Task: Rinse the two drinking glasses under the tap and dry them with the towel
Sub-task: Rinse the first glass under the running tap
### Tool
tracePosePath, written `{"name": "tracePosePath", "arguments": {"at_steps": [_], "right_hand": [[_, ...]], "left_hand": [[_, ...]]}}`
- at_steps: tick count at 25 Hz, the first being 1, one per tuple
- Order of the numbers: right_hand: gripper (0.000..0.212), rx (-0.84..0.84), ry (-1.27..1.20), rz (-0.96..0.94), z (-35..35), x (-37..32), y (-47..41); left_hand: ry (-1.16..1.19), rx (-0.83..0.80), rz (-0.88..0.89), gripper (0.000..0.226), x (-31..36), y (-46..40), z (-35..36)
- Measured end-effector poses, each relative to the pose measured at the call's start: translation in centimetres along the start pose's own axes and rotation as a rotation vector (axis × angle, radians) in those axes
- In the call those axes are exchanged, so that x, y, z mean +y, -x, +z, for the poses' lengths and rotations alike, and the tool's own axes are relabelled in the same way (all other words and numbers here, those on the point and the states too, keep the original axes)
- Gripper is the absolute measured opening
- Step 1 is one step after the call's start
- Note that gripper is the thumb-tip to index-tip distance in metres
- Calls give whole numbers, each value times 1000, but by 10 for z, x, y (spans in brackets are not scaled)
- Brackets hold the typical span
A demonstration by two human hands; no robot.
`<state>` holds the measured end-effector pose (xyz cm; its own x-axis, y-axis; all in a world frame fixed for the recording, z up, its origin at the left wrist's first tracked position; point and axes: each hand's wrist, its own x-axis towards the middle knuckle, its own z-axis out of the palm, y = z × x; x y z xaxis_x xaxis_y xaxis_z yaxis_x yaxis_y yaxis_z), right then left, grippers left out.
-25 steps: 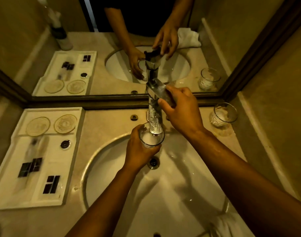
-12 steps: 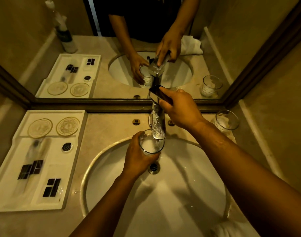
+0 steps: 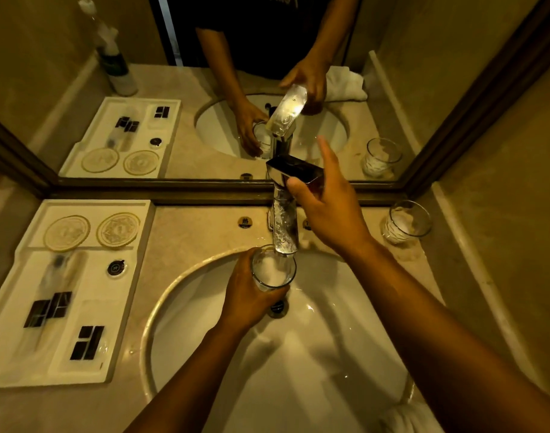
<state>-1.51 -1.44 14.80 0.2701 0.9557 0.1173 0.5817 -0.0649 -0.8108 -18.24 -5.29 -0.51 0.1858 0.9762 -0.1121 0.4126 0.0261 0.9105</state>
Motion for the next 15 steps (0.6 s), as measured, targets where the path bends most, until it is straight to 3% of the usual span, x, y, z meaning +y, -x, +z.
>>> {"name": "tracePosePath", "arguments": {"at_steps": [2, 4, 6, 8, 11, 15], "right_hand": [[40, 108, -128, 113, 3, 21, 31], [23, 42, -87, 167, 12, 49, 63], [38, -143, -9, 108, 24, 71, 89], [48, -223, 43, 9, 33, 89, 98], [39, -214, 125, -142, 41, 111, 91], [49, -523, 317, -402, 55, 133, 89]], "left_hand": [[18, -9, 14, 84, -4, -2, -2], [29, -28, 18, 87, -10, -5, -6], [54, -61, 2, 89, -16, -9, -7], [100, -101, -13, 90, -21, -12, -6], [109, -164, -12, 85, -25, -16, -1], [67, -219, 8, 89, -40, -22, 5]]}}
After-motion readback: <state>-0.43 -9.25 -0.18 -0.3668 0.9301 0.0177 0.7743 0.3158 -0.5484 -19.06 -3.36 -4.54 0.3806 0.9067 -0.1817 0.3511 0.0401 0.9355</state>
